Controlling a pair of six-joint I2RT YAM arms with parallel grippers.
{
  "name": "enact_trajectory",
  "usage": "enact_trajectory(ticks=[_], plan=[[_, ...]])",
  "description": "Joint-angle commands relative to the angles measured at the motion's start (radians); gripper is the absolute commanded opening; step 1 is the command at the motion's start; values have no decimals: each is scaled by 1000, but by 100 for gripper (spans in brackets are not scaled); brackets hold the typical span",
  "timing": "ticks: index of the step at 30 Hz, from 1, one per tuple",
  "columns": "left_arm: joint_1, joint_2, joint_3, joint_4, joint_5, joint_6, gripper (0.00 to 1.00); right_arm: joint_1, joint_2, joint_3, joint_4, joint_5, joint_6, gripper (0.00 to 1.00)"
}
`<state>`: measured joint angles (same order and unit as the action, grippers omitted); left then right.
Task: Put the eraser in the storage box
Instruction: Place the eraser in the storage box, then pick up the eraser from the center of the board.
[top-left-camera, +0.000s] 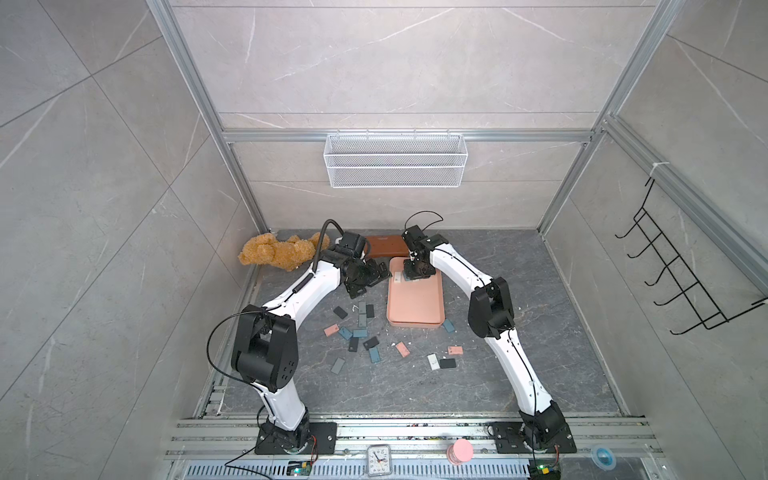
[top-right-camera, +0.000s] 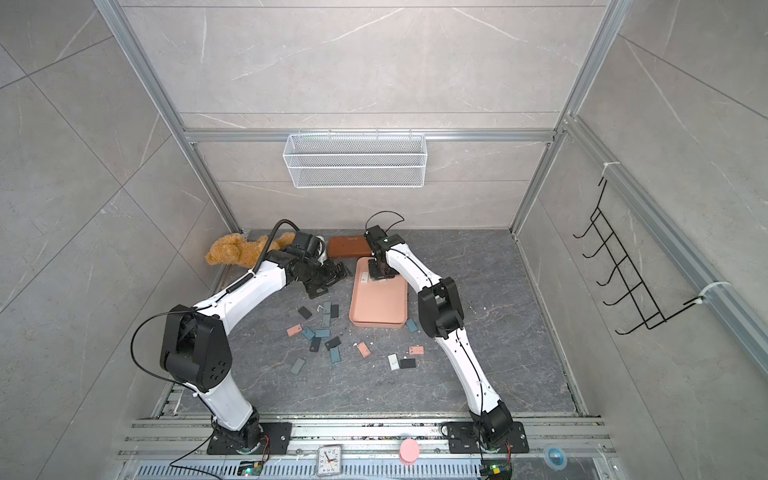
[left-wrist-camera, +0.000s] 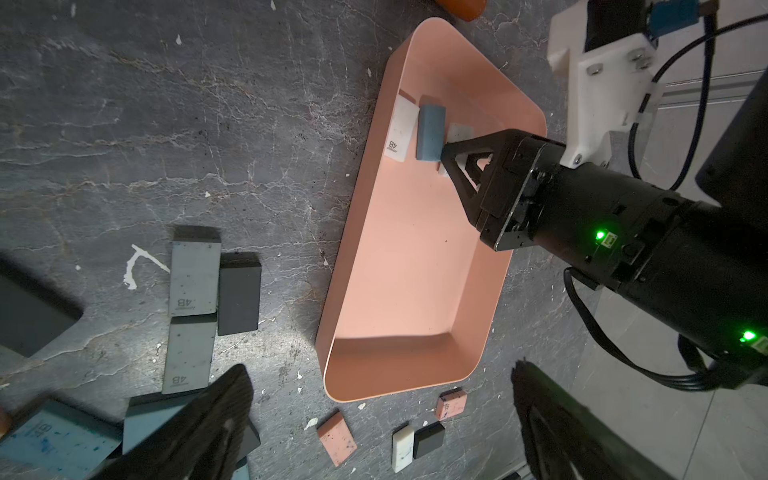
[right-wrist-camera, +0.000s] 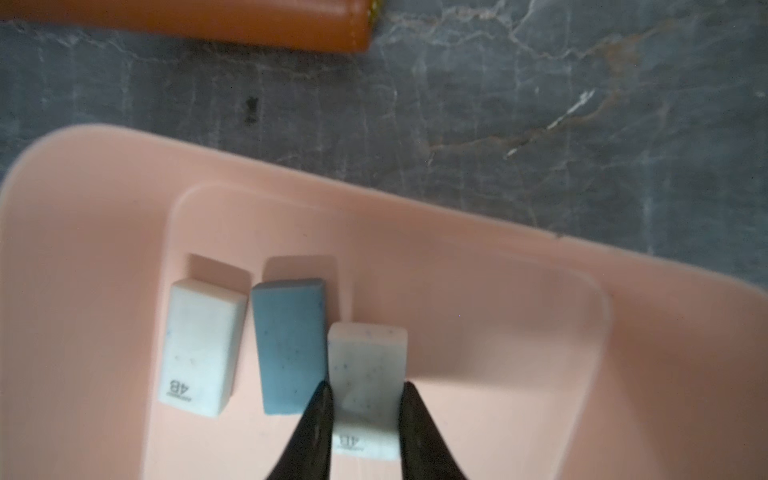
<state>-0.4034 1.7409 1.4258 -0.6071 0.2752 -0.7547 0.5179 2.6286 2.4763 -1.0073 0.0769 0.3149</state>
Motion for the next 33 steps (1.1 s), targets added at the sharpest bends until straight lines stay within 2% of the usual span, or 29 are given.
enact_trajectory(ticks=[1, 12, 18, 33], plan=[[6, -4, 34, -26, 22, 21, 99, 4, 53, 52, -53, 17, -22, 29], [8, -8, 28, -29, 17, 22, 100, 4, 49, 61, -70, 20, -22, 41], [8, -10, 28, -30, -1, 23, 99, 4, -21, -1, -56, 20, -22, 45], [6, -78, -44, -182, -323, 105, 99, 10, -474, -571, 166, -20, 35, 69]])
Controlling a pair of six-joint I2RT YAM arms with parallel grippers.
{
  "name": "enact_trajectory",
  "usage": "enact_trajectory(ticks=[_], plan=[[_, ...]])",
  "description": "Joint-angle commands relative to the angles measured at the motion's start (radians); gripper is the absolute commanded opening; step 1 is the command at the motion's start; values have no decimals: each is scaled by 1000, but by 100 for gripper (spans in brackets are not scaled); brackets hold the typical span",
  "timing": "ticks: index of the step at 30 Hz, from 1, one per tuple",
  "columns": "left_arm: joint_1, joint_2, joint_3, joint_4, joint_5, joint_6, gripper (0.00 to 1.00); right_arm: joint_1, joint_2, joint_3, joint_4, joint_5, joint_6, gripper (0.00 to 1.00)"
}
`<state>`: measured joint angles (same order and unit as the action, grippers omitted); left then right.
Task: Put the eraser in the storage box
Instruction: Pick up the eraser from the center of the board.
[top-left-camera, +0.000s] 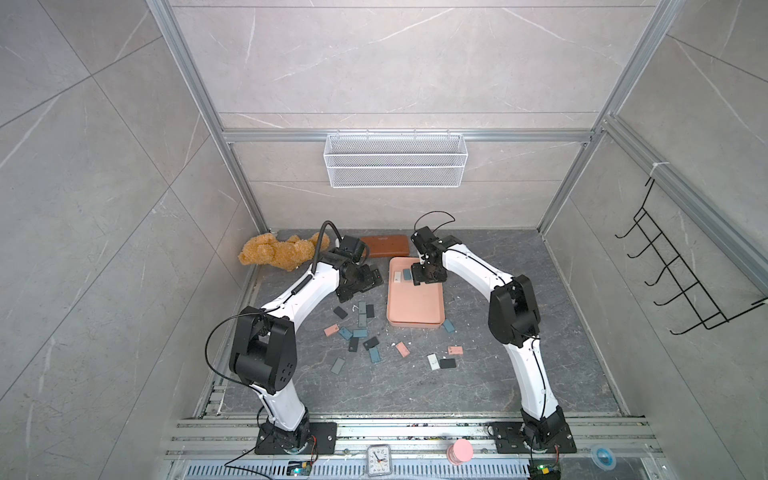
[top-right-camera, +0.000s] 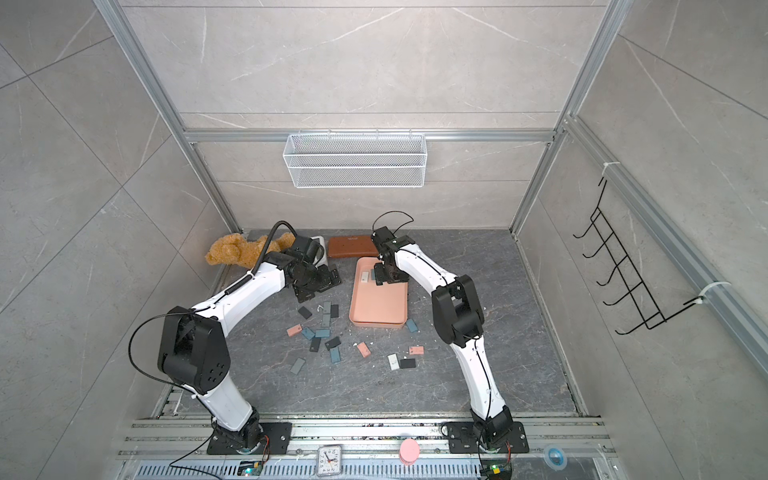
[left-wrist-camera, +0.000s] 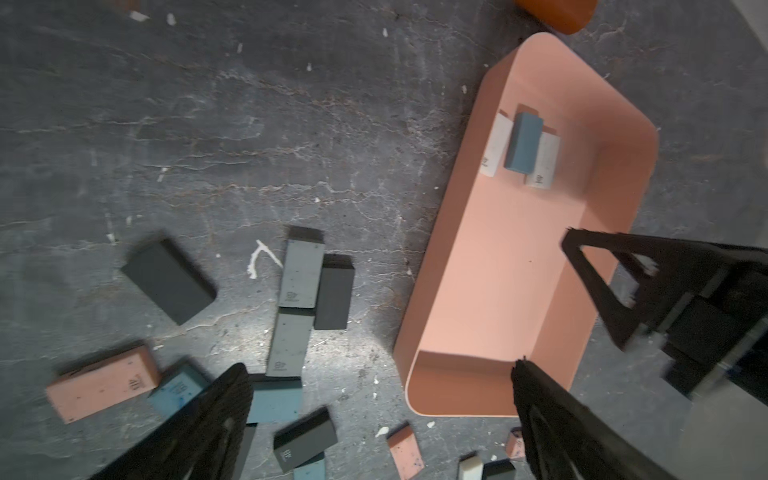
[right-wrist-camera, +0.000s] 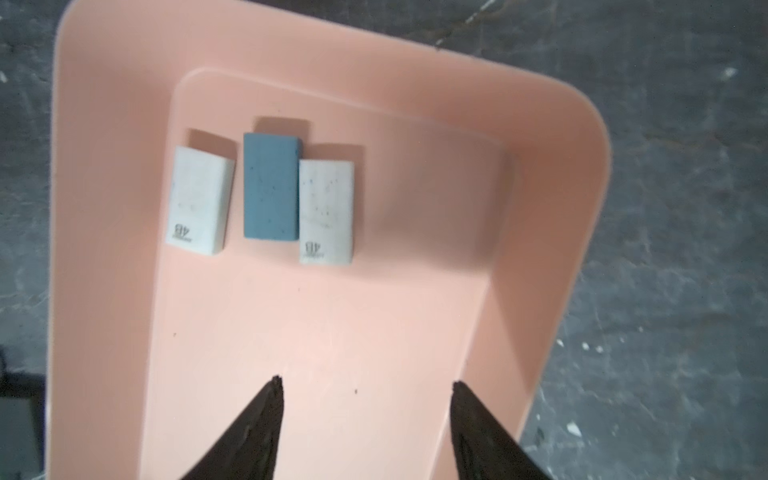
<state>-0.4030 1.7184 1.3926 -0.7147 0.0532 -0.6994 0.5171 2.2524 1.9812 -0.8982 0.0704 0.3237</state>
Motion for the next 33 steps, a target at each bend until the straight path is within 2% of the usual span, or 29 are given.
enact_trajectory(ticks=[1, 5, 9, 16, 19, 26, 33], plan=[[6, -57, -13, -97, -125, 49, 99, 13, -130, -113, 68, -17, 30, 73], [8, -61, -31, -172, -179, 61, 99, 41, -245, -253, 111, -26, 44, 89], [15, -70, -93, -192, -160, 55, 99, 87, -350, -382, 157, -25, 56, 100], [80, -107, -233, -118, -79, 70, 99, 180, -454, -547, 200, -22, 91, 100], [129, -94, -239, -98, -46, 80, 99, 218, -467, -573, 200, -11, 108, 100], [174, 36, -113, -80, -9, 77, 94, 299, -439, -520, 162, 10, 121, 100], [194, 170, 11, -80, 19, 52, 86, 315, -437, -499, 151, 15, 139, 100]])
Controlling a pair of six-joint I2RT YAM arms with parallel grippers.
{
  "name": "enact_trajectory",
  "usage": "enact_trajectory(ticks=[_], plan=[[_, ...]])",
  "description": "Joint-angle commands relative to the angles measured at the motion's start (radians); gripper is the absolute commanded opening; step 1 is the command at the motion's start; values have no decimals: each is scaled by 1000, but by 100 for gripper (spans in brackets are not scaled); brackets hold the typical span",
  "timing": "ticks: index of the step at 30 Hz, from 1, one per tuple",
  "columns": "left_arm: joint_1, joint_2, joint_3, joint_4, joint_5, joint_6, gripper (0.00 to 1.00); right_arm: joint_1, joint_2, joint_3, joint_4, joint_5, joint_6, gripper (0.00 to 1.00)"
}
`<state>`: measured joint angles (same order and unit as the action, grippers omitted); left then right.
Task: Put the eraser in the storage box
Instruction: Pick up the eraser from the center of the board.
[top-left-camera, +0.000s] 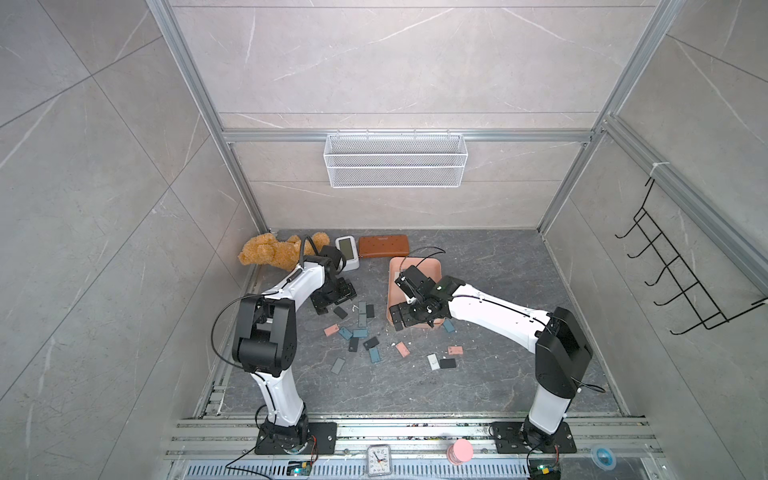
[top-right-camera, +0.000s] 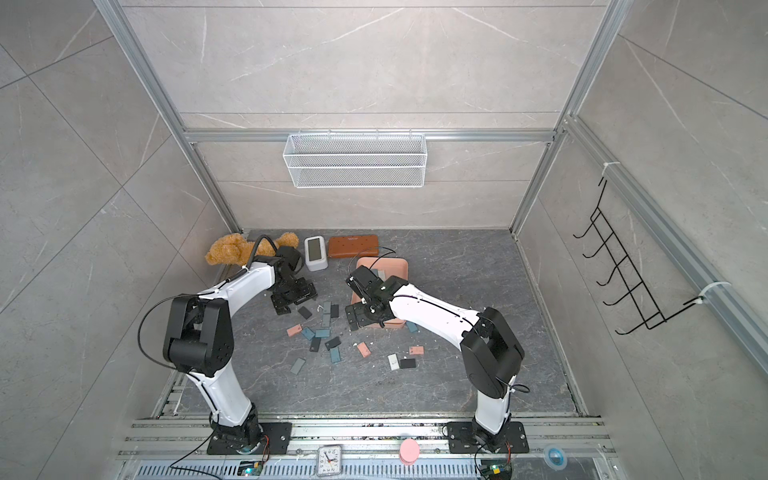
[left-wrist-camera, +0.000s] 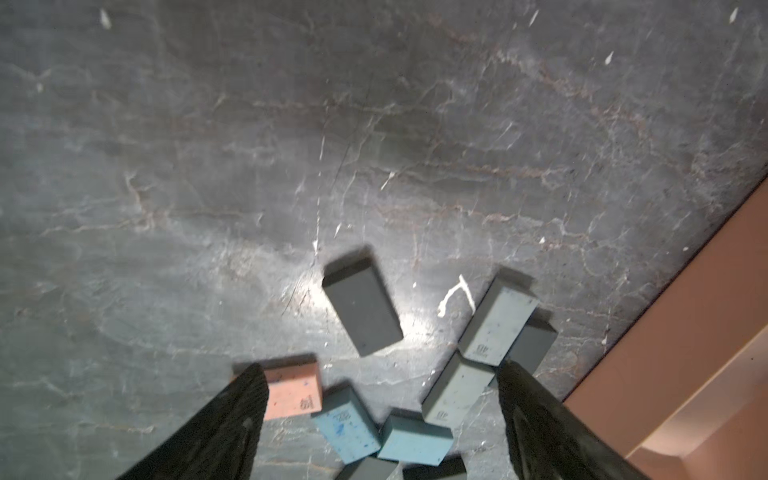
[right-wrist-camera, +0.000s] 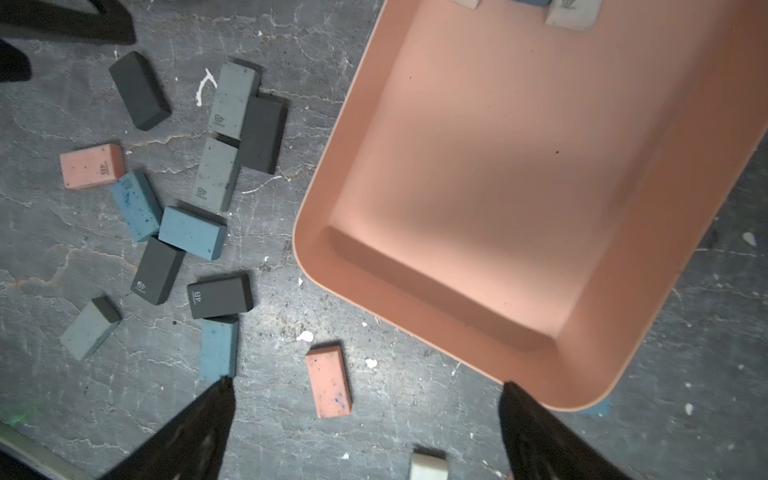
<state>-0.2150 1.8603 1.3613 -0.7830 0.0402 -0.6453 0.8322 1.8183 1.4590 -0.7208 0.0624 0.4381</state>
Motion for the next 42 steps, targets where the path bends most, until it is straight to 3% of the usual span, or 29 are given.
enact_trajectory(ticks=[1, 9, 34, 42], plan=[[6, 40, 50, -13, 27, -10, 85, 0, -3, 21, -29, 27, 27, 100], [8, 97, 71, -49, 11, -31, 76, 0, -12, 3, -37, 49, 31, 100], [-6, 146, 37, -49, -15, -67, 67, -1, -33, -49, -17, 66, 19, 100], [-22, 147, 12, -38, -32, -60, 52, 0, -49, -60, -13, 91, 14, 100]])
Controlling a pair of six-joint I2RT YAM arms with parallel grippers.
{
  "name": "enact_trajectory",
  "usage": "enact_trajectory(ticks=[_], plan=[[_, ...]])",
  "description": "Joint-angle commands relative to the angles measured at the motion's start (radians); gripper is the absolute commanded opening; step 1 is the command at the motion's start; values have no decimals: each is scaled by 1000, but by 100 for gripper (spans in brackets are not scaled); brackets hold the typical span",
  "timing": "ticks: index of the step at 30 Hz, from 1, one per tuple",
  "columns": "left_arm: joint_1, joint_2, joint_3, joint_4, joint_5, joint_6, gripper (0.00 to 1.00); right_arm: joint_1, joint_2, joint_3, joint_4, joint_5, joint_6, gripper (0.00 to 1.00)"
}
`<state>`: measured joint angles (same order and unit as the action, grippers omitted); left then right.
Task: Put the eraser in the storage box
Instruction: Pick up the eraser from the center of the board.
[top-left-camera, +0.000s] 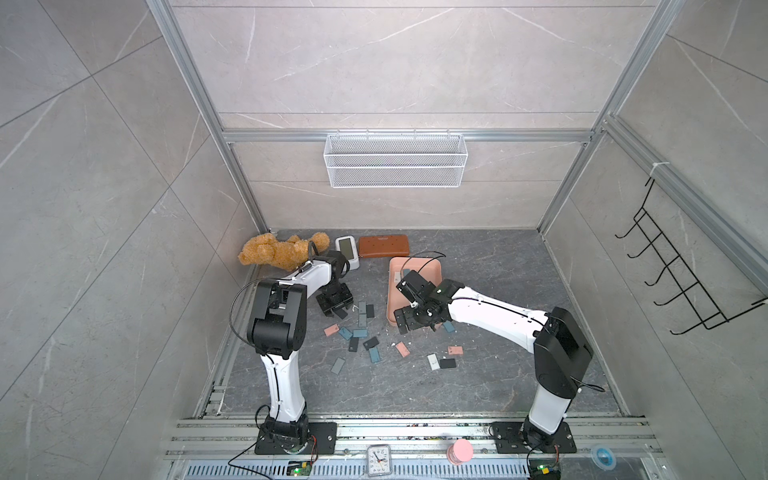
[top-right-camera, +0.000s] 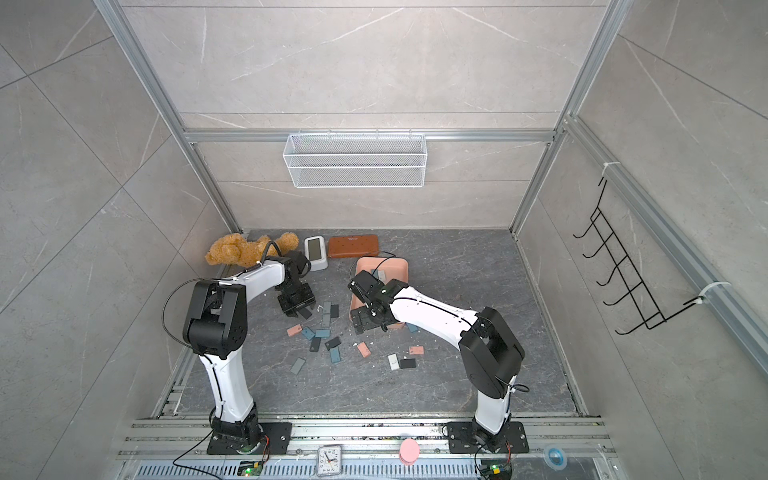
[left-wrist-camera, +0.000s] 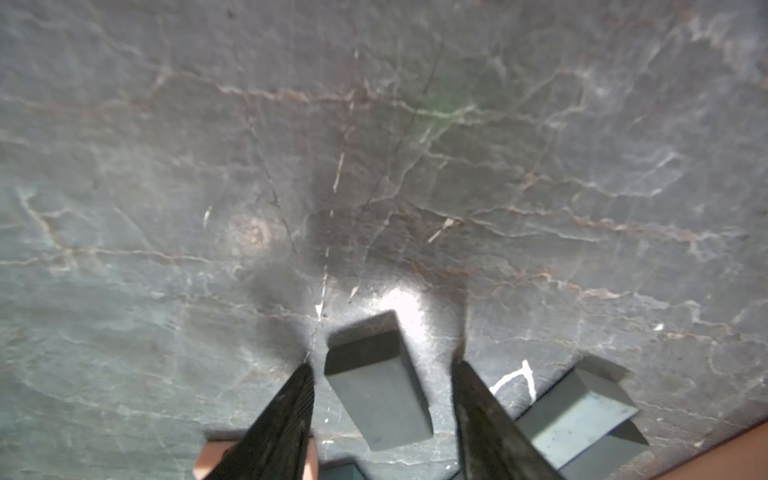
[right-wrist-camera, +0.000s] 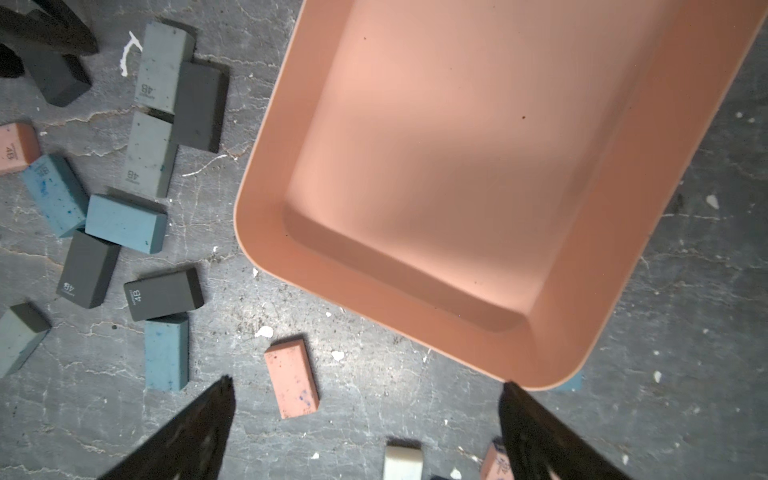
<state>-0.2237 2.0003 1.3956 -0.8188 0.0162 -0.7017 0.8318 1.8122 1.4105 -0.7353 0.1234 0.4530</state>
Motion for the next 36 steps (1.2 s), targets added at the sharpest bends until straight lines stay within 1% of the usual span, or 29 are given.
enact_trajectory(ticks=[1, 9, 13, 16, 19, 28, 36], plan=[[-20, 6, -26, -2, -14, 1, 50, 0, -43, -13, 2, 33, -1, 100], [-41, 14, -68, 7, -43, 25, 37, -7, -69, -21, 6, 47, 1, 100], [-49, 13, -58, 9, -65, 51, 31, -20, -81, -26, 8, 47, 2, 100], [-59, 7, -44, 15, -66, 81, 25, -33, -92, -27, 6, 48, 4, 100], [-74, -13, -29, 21, -67, 113, 21, -54, -108, -34, 5, 45, 13, 100], [-117, -93, 34, 42, -52, 148, 17, -143, -141, -52, -8, 2, 69, 100], [-168, -99, 173, 46, -37, 134, 15, -229, -178, -88, -12, -48, 110, 100]])
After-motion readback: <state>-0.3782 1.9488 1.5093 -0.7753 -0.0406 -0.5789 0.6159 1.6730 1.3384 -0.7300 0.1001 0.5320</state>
